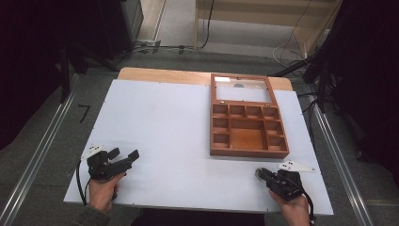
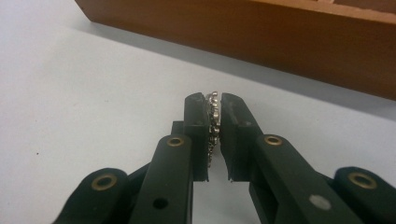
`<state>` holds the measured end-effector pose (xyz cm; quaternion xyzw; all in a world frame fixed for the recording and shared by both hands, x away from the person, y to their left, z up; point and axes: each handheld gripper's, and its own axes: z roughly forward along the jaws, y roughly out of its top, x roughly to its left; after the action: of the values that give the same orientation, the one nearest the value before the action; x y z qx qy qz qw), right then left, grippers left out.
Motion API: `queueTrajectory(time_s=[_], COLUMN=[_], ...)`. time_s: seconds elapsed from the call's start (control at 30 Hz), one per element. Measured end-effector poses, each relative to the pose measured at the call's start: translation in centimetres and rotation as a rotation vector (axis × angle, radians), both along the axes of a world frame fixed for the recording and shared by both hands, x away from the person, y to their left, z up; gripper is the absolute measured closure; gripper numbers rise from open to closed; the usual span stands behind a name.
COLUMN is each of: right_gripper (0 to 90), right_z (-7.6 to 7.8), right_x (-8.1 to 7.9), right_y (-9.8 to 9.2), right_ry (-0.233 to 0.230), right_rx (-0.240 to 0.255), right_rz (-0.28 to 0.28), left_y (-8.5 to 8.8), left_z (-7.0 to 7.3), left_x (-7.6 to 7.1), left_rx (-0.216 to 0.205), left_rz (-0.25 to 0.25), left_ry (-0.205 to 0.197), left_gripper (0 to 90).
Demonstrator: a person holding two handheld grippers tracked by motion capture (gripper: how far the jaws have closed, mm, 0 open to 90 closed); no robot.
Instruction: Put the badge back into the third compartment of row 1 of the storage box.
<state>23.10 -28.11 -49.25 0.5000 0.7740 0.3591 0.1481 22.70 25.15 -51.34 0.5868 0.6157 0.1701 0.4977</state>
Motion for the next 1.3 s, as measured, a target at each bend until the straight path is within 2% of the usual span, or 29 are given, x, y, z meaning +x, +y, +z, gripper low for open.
queueTrajectory(time_s=[0.57,1.3], right_gripper=[79.0,79.0], right_z=[1.6,3.9], right_x=[-0.1,1.1], right_y=[-0.6,-0.9], right_ry=[-0.046,-0.103], right_rx=[0.048,0.098], right_rz=[-0.012,-0.028], left_y=[0.0,-0.1], left_z=[0.0,0.0], left_x=[0.0,0.0], left_rx=[-0.008,-0.006], left_rz=[-0.004,-0.004], left_ry=[0.001,0.002], left_gripper=[9.5,9.5])
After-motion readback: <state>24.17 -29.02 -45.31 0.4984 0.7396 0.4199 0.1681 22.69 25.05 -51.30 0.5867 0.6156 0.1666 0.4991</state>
